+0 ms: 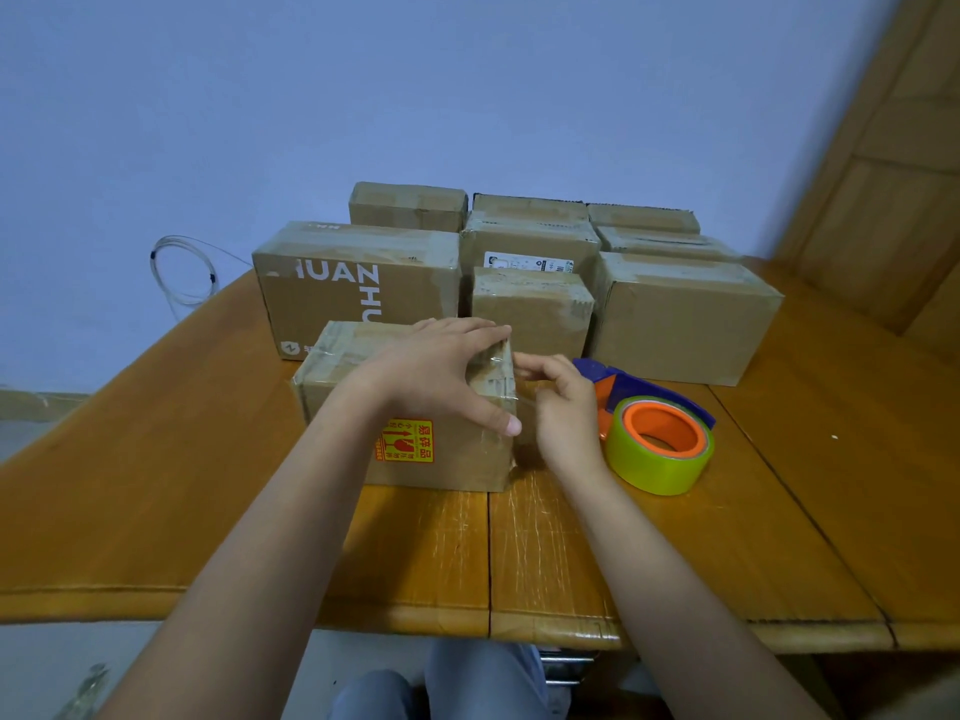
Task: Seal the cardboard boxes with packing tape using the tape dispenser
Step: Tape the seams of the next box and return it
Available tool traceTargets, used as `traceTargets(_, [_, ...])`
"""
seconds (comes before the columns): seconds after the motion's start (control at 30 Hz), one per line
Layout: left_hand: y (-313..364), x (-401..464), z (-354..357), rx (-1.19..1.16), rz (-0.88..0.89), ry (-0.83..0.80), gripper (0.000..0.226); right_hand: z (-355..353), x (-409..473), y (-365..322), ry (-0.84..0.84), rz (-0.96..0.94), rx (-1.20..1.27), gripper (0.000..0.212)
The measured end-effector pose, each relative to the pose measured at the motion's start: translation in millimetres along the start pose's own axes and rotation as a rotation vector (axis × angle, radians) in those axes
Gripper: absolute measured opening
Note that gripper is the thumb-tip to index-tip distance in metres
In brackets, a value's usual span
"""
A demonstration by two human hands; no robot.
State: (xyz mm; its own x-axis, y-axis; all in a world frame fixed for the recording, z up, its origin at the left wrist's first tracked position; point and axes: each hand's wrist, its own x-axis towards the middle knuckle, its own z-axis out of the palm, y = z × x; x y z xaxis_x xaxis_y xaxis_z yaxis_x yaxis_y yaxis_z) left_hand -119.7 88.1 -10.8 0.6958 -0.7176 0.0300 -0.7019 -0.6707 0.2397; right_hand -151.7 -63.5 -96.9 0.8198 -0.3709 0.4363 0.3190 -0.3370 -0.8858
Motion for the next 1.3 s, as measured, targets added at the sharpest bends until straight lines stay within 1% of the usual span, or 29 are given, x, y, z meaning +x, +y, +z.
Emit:
traceTargets(0.07, [0.3, -0.2, -0.1, -0.003, 0.0, 0.005, 0.106, -1.4, 2.0, -1.4, -0.003, 0.06, 0.054, 0.047])
traceTargets(0.23, [0.0, -0.3, 0.8, -0.005, 0.002, 0.006, 0.107, -6.6, 0.8, -0.9, -0.149, 0.072, 0.058, 0.046])
traceTargets(0.37, [0.8, -0.2, 0.4, -0.003, 0.004, -0.005, 0.106, -8.7, -1.0, -6.3, -0.153, 0.093, 0.135, 0.044])
traceTargets(0.47, [1.0, 0.0, -0.5, 0.002, 0.001, -0.003, 0.107, -15.1, -0.7, -13.5, -0.135, 0.099, 0.166, 0.036])
traceTargets(0.53, [1.2, -0.1, -1.3, 0.003, -0.003, -0.003, 0.107, -20.6, -1.0, -16.9, -0.109, 0.051, 0.192, 0.029])
traceTargets(0.57, [1.5, -0.4, -1.4, 0.002, -0.003, -0.002, 0.107, -22.7, -2.4, -18.1, -0.115, 0.014, 0.212, 0.03])
traceTargets(0.7, [0.0, -0.6, -0.3, -0.009, -0.002, 0.006, 0.106, -22.6, -15.5, -18.6, -0.241, -0.117, 0.239, 0.021])
traceTargets(0.8, [-0.9, -0.3, 0.5, -0.005, 0.003, 0.009, 0.106, -22.2, -21.4, -16.6, -0.244, -0.215, 0.182, 0.027])
traceTargets(0.93, [-0.6, 0.1, -0.2, 0.002, 0.015, 0.015, 0.104, -19.8, -28.3, -12.7, -0.206, -0.364, 0.028, 0.023])
traceTargets(1.13, [0.0, -0.1, -0.5, 0.009, 0.014, 0.019, 0.104, -15.0, -32.6, -12.6, -0.086, -0.43, -0.087, 0.018])
traceTargets(1.3, [-0.2, -1.1, 0.4, -0.007, 0.01, 0.023, 0.105, -13.1, -31.2, -9.5, -0.054, -0.434, -0.077, 0.016])
